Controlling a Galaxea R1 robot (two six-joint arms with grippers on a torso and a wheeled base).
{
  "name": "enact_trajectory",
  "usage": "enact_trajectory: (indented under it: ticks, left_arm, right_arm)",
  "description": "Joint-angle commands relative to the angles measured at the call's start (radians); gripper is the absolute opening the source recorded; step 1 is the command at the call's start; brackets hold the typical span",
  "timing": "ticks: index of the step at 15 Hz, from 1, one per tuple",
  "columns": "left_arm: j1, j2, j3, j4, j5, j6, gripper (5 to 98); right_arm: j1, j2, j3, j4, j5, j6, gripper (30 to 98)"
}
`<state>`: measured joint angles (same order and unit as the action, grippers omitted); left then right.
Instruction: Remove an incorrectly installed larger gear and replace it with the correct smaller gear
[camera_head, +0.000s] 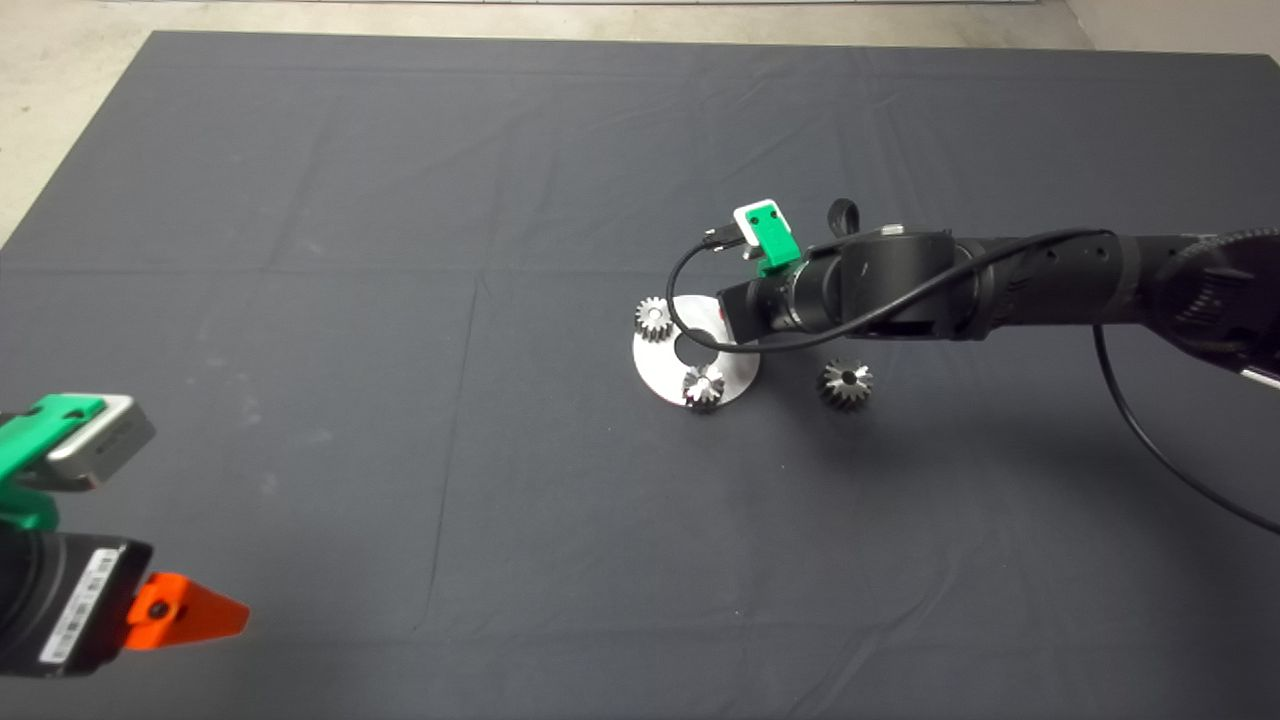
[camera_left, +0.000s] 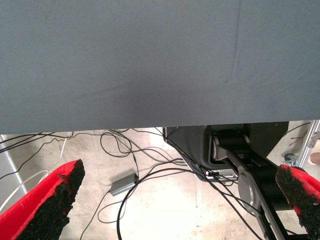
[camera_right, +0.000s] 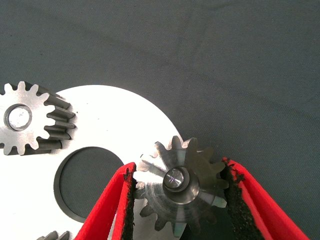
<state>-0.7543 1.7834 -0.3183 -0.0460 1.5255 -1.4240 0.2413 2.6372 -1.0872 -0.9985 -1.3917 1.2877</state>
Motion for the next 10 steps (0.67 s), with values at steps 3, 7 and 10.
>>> enact_trajectory:
  ticks: [3, 7, 10]
  left_arm:
    - [-0.010, -0.003, 0.010, -0.018, 0.074, 0.001, 98.2]
    - [-0.010, -0.003, 0.010, -0.018, 0.074, 0.001, 98.2]
    - [-0.010, -0.004, 0.010, -0.018, 0.074, 0.001, 98.2]
  right_arm:
    - [0.009, 0.001, 0.014, -0.029, 0.002, 0.007, 40.4]
    - [0.009, -0.001, 0.014, -0.029, 0.002, 0.007, 40.4]
    - [0.009, 0.001, 0.009, -0.029, 0.002, 0.007, 40.4]
